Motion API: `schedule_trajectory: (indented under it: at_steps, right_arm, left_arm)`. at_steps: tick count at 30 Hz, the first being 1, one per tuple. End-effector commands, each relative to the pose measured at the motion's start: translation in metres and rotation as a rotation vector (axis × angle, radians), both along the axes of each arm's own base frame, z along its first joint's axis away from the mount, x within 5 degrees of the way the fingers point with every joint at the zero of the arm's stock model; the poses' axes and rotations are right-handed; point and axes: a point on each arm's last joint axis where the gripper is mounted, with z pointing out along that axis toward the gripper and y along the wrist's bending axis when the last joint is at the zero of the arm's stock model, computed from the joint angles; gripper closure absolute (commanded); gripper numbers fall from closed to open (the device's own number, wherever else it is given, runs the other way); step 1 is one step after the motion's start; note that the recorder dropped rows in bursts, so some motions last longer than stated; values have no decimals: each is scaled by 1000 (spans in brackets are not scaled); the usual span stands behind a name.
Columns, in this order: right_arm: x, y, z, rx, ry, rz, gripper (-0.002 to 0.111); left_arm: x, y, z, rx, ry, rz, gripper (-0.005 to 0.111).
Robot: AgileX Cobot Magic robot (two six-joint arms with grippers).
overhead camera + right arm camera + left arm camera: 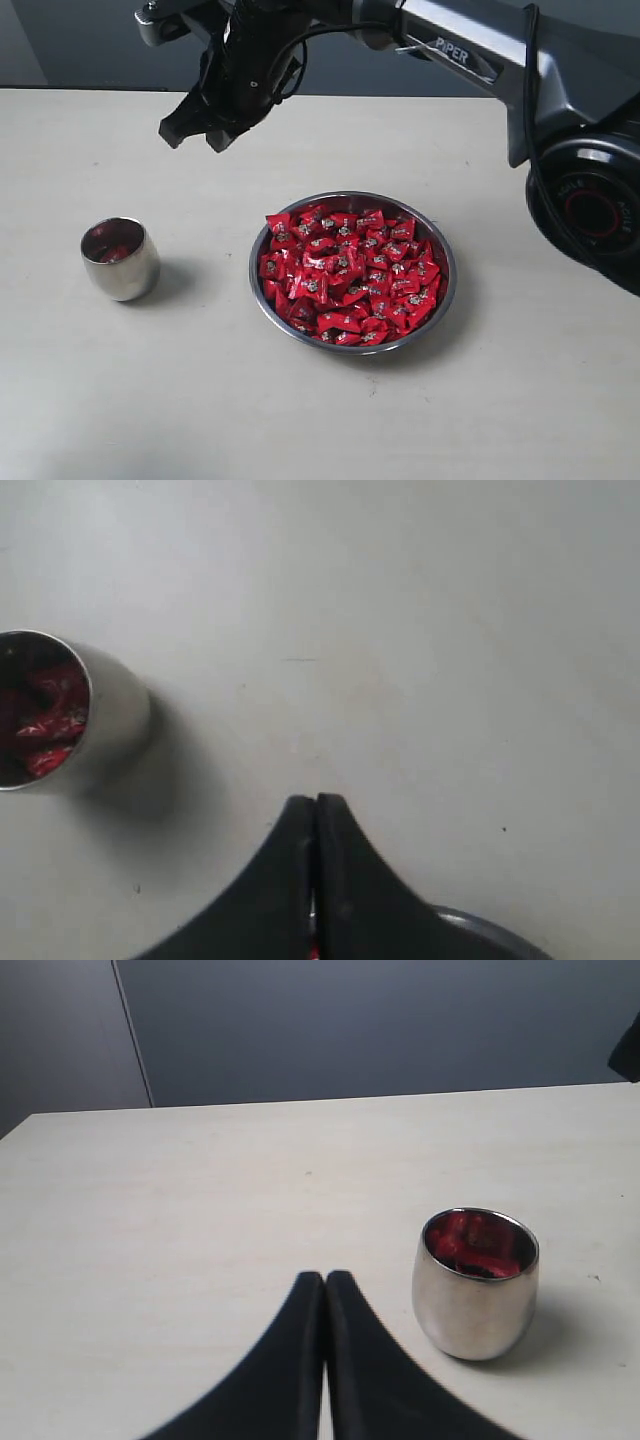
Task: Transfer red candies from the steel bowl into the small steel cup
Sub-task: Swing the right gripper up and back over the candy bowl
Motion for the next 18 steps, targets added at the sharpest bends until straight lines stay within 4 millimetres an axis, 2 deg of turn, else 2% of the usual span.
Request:
schedule_trajectory:
  at_steps: [1,4,13,18]
  right_arm:
    - [3,-7,6,-5,11,-29,109]
    - [2,-7,7,0,17,-29,109]
    - [-1,-6,34,110,-11,-49,109]
    - [-4,-8,65,217,-84,-72,109]
  left_arm:
    - [0,0,-1,-4,-3,1,106]
    - [0,0,-1,-4,-3,1,106]
    - [0,0,-1,-4,-3,1,106]
    - [0,0,-1,-4,-3,1,106]
